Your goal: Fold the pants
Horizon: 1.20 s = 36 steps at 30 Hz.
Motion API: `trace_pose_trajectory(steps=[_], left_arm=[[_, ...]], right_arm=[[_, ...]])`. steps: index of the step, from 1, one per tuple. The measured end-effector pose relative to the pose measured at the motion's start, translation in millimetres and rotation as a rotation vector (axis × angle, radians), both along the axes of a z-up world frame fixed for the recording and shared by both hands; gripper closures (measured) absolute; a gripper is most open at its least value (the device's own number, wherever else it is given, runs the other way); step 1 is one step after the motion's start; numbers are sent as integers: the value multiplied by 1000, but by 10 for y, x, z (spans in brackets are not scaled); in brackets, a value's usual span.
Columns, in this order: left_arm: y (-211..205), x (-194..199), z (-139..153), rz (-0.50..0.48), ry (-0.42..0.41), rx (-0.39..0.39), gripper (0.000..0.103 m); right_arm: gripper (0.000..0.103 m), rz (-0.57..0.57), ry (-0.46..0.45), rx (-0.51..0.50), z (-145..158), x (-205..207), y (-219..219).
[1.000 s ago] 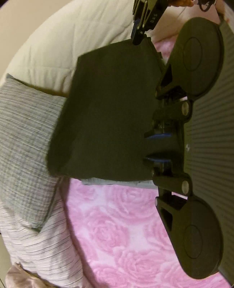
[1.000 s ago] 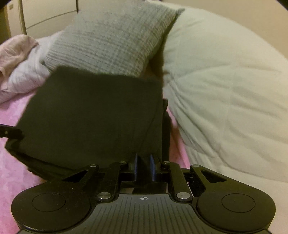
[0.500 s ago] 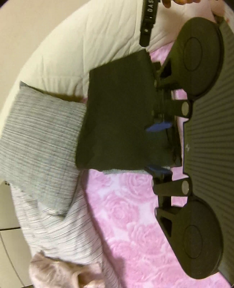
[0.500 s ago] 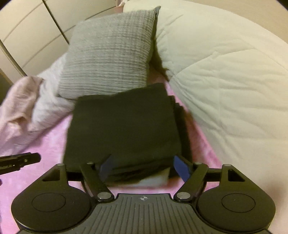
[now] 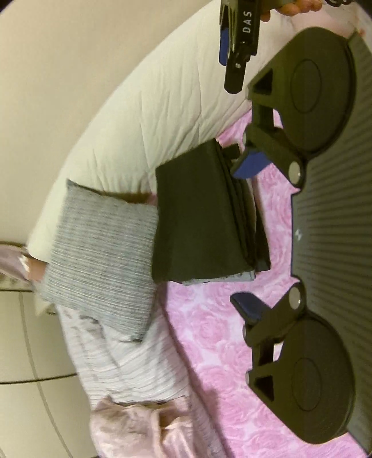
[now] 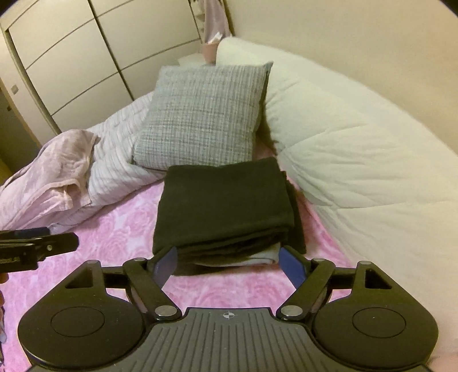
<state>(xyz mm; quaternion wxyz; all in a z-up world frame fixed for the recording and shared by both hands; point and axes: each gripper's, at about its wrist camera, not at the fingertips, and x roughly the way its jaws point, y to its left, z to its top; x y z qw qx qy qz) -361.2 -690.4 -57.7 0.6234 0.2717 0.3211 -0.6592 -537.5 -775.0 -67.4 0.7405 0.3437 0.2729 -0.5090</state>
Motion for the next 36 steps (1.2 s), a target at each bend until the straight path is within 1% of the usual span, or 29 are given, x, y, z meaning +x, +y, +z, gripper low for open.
trace_pose_trajectory(steps=[4,8,10,11,15,18,19,21,24,28,31,36], left_arm=[[370,25,199,-28,17,-61,9],[783,86,338,-39,30,-92,6],[986,143,386,-39,27,-103,2],[1083,177,406,-39,23,-108,1],[1506,307,507,-21,-29,-140,1],[1811,410,559,-13,-60,-167,1],[1921,449,570,-12,-64,-166,1],[2095,532,586,-8,-47,-162,1],[2350,633,602,-10,-39,-148,1],[2636,689,600,-31,-39,-117,2],[2823,688,616,-49,-34,-102,2],[3025,625,617,-67,-17,-73,2]], right_arm=[[27,-28,0,-31,159,40,451],[27,-48,-1,-55,270,143,883],[27,-61,8,-62,307,220,1110],[27,-65,10,-68,325,264,1207],[27,-82,3,-95,419,441,1657],[27,-86,15,-117,477,593,2006],[27,-89,23,-123,491,644,2115],[27,-103,34,-131,515,728,2348],[27,-132,29,-133,547,793,2646],[27,-154,-7,-126,583,822,3023],[27,-158,-15,-111,623,833,3235],[27,-157,5,-102,666,819,3450]])
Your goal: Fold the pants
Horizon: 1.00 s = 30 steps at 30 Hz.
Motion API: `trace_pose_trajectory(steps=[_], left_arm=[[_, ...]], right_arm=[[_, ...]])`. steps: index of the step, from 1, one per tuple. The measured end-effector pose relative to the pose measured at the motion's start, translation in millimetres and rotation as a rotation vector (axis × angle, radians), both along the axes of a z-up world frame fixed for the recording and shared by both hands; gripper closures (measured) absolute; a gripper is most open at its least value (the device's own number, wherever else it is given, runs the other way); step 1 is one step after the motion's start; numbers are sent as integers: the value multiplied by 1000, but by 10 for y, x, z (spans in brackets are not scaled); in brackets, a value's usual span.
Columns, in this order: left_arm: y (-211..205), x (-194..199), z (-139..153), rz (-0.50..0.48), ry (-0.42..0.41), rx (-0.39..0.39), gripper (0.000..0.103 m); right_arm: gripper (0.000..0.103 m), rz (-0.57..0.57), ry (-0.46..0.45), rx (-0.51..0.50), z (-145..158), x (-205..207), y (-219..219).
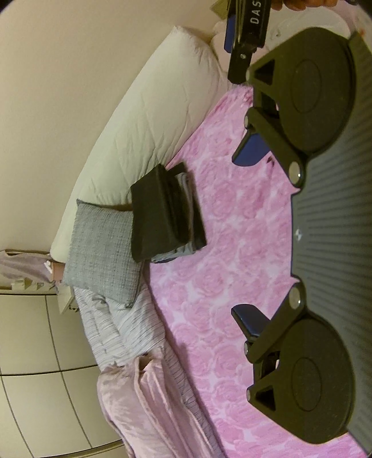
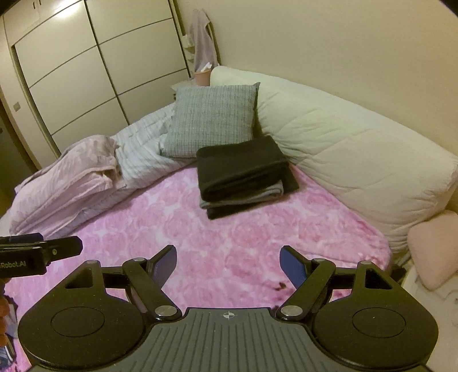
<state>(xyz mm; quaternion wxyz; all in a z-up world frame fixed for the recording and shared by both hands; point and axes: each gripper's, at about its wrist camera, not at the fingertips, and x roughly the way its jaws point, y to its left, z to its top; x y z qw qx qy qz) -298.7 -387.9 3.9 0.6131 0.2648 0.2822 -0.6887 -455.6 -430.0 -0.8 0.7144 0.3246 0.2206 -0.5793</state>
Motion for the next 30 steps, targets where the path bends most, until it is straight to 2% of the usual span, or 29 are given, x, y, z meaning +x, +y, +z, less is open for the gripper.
trace_pose_trajectory(steps=[14,30], left_arm=[[219,-516,-13,13,6,21,2],[547,-1063,-88,79,9,24,2]], right_arm=[[27,78,12,3,33,-400,128],[27,158,9,9,-22,-902,261]])
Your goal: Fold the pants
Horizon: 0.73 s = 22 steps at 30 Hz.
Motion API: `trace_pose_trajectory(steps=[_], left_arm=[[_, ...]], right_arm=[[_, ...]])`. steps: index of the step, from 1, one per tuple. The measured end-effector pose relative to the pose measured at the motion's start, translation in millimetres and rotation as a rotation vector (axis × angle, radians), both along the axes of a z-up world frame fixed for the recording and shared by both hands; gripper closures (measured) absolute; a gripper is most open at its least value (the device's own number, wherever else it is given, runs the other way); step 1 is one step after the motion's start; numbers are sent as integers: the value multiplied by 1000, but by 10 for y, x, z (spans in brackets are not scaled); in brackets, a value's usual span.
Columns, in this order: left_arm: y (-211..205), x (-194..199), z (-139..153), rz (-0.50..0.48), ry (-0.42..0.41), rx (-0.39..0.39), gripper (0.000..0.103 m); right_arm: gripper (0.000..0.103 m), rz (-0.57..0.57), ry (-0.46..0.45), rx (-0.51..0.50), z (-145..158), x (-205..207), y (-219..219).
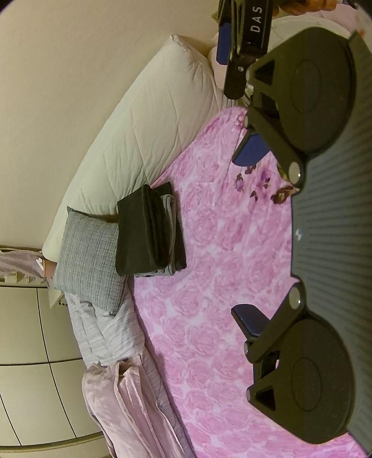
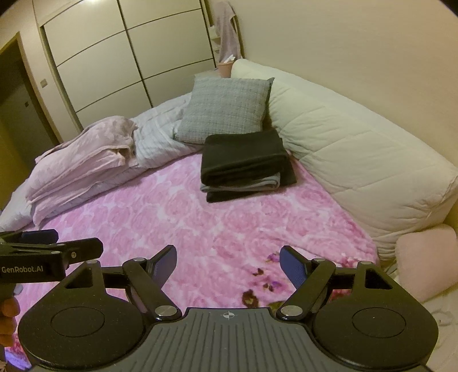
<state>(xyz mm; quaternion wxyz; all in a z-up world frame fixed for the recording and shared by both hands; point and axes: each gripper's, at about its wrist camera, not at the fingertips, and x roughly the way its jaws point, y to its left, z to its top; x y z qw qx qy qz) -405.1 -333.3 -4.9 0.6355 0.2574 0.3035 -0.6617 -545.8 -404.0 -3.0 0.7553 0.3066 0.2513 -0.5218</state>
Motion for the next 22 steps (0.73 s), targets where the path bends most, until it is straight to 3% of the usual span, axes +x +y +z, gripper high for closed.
trace_pose_trajectory(steps=[22], left_arm=[[166,-325,-76,54,-12,18,2]], right_arm=[[27,52,-4,21,-111,-266,35]])
